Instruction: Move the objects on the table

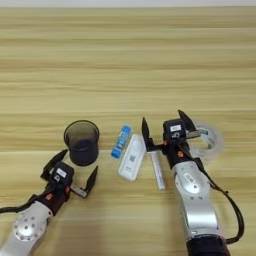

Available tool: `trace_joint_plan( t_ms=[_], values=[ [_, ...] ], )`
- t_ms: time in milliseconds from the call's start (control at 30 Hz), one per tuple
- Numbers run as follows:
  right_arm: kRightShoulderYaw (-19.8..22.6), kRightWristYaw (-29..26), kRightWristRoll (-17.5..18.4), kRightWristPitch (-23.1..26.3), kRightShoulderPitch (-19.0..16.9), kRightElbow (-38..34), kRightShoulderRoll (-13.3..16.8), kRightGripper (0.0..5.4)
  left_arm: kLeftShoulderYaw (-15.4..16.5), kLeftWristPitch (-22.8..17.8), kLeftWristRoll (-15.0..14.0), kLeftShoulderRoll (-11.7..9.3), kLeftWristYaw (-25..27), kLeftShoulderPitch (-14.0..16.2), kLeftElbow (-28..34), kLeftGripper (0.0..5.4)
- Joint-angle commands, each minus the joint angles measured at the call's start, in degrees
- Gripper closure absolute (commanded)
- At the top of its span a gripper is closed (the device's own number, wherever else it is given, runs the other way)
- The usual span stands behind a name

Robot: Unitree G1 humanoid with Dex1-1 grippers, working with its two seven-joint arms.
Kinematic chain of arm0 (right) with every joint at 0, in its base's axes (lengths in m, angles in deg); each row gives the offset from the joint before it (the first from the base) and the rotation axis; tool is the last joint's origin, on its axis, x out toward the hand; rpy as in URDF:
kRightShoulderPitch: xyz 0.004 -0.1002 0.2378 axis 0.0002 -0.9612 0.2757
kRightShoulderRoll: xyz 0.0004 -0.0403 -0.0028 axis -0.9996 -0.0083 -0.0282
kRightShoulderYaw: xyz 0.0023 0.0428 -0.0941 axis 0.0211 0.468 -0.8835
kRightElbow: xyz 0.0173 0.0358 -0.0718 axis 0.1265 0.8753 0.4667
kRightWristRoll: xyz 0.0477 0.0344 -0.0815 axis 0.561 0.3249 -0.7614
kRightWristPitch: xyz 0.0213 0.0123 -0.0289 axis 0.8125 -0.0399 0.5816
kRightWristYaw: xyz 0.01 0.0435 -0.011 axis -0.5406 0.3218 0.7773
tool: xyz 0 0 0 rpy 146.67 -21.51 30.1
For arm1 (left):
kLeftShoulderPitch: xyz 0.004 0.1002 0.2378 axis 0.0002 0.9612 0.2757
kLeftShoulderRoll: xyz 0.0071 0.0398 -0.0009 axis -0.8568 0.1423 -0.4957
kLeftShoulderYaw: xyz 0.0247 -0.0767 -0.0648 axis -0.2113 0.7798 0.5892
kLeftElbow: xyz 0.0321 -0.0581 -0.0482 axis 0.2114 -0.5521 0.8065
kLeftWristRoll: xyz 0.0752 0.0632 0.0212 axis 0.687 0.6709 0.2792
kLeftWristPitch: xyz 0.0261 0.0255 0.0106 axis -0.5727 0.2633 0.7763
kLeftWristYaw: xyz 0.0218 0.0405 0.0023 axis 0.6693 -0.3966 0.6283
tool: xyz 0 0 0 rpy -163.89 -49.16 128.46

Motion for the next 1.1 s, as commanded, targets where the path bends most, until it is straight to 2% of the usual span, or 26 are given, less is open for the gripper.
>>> trace_joint_plan(
  t_ms=[33, 400, 633, 900, 1000, 1100],
  values=[
    [0.16, 0.23, -0.15, -0.06, 0.05, -0.14, 0.27, 0.0, -0.6, -1.68, 0.99, -0.94, 0.31, 1.1, 2.23, 0.01],
    [0.15, 0.25, -0.19, -0.09, 0.12, -0.01, 0.27, 0.0, -0.3, -5.11, 0.71, -3.38, 0.88, 4.82, 12.04, 0.01],
    [0.09, 0.28, -0.24, -0.14, 0.29, 0.24, 0.22, 0.0, 2.95, -6.13, -0.37, -5.11, -0.23, 4.97, 14.84, 0.01],
    [0.05, 0.31, -0.3, -0.21, 0.52, 0.63, 0.18, 0.0, 4.63, -4.5, -6.59, -4.52, 2.18, 5.71, 22.3, 0.01],
    [0.04, 0.33, -0.33, -0.31, 0.69, 0.91, 0.15, 0.0, 7.44, -3.64, -8.35, -4.27, 0.97, 4.75, 23.62, 0.01],
    [0.04, 0.33, -0.37, -0.42, 0.78, 1.08, 0.17, 0.0, 11.64, -3.57, -9.31, -4.02, -1.52, 2.88, 22.57, 0.01]
  ],
)
